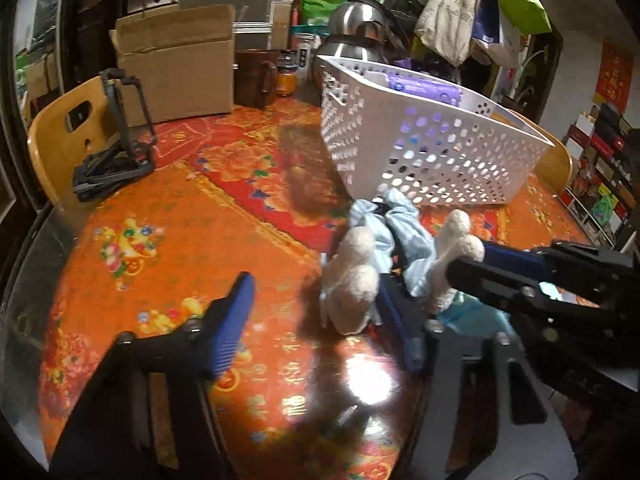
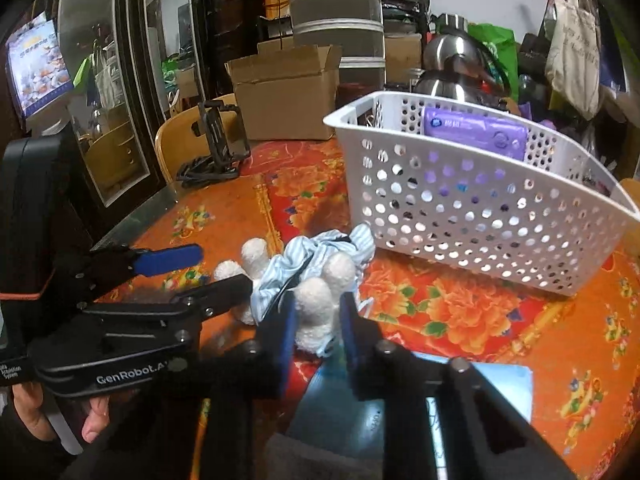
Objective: Organize soft objects
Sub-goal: 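Grasp the white socks and blue scrunchie with both grippers, then carry the socks into the basket and open both grippers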
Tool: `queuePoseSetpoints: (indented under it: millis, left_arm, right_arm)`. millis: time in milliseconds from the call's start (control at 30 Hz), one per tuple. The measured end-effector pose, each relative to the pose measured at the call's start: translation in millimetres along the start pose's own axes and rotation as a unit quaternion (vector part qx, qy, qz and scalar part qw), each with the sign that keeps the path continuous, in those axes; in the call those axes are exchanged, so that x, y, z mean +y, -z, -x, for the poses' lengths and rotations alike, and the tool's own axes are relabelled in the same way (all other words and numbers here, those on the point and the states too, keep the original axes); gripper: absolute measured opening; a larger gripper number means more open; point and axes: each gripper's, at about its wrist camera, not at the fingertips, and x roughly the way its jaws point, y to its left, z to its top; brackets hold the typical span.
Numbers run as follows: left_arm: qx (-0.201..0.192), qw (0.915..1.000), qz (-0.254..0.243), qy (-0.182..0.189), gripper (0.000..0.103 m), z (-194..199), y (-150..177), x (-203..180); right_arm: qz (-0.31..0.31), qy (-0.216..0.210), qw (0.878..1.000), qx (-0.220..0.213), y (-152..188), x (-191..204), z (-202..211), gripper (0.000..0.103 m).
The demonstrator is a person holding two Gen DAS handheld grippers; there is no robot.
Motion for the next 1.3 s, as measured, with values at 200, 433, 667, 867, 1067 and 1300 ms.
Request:
queuePoseSetpoints:
  millis: [200, 433, 667, 867, 1067, 1300]
  left_arm:
    - [0.000, 0.9997, -0.010, 0.022, 0.014, -1.7, -3.7, -14.6]
    - [-0.021, 0.9995, 0.001, 0.026, 0.013, 15.9, -4.4, -16.6]
    - [-0.057, 0.9981, -0.002, 0.025, 0.013, 51.3, -6.9, -27.2]
    - [-0.096, 0.9948, -0.003, 0.032, 0.013, 91.0, -11.8, -39.9]
    - [-0.140, 0.9891, -0.018, 0.041, 0.013, 132.8, -24.2, -62.5]
    - [-0.167, 0.9838, -0.034, 0.056, 0.013, 162.9, -60.3, -92.4]
  right_arm:
    - [0.003, -0.005, 1.000, -0.005, 3.0, -3.5, 5.6, 0.012]
    - [0.000, -0.020, 0.999, -0.029, 3.9, -13.2, 21.2, 0.011]
    - [0.004, -0.031, 0.998, -0.059, 4.4, -17.1, 45.8, 0.010]
    - [0.011, -0.040, 0.995, -0.092, 3.2, -19.8, 80.7, 0.010]
    - [0.034, -0.034, 0.989, -0.138, -6.2, -23.2, 132.8, 0.010]
    - [0.039, -0.023, 0.985, -0.169, -32.4, -42.4, 170.0, 0.010]
